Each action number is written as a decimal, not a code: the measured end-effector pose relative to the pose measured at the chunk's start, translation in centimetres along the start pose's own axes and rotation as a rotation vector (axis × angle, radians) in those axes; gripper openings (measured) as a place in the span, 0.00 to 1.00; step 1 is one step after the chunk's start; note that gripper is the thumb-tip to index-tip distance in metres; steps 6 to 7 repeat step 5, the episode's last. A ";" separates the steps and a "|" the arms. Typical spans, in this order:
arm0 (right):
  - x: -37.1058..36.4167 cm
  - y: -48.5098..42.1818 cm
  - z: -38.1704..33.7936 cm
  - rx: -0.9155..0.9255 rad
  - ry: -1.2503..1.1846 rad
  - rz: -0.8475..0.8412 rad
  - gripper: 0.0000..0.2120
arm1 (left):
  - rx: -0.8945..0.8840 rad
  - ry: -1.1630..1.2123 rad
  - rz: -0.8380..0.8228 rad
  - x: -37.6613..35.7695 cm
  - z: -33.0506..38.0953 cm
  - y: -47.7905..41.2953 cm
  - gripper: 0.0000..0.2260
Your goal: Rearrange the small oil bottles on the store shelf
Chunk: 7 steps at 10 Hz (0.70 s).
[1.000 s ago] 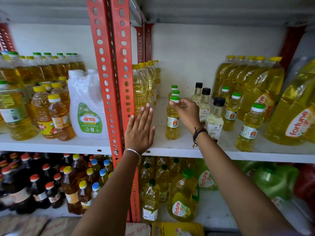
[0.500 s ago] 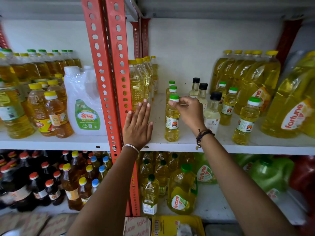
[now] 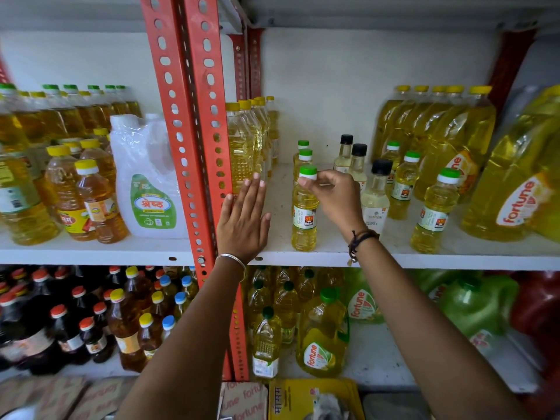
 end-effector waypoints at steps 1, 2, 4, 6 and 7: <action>0.0 0.1 0.3 -0.004 0.021 0.003 0.16 | -0.002 -0.007 -0.010 -0.1 0.0 0.0 0.26; -0.2 0.6 0.3 -0.007 0.038 0.007 0.17 | 0.005 0.013 -0.040 -0.1 0.0 -0.1 0.26; 1.6 2.2 -1.6 0.102 0.090 0.090 0.22 | 0.098 0.235 -0.025 1.9 0.7 -0.3 0.26; 5.5 3.0 -5.2 0.291 0.137 0.271 0.24 | 0.051 0.306 0.058 5.0 2.9 -2.7 0.25; 5.5 3.0 -5.2 0.291 0.137 0.271 0.24 | 0.051 0.306 0.058 5.0 2.9 -2.7 0.25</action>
Point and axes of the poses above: each hand's wrist, its own y-axis away from the middle knuckle, its own x-axis out of the back of the hand, z = x × y, the point moved 9 cm from there along -y, towards the middle knuckle, and after that the axes turned 5 degrees about -y, right-handed, at the moved point
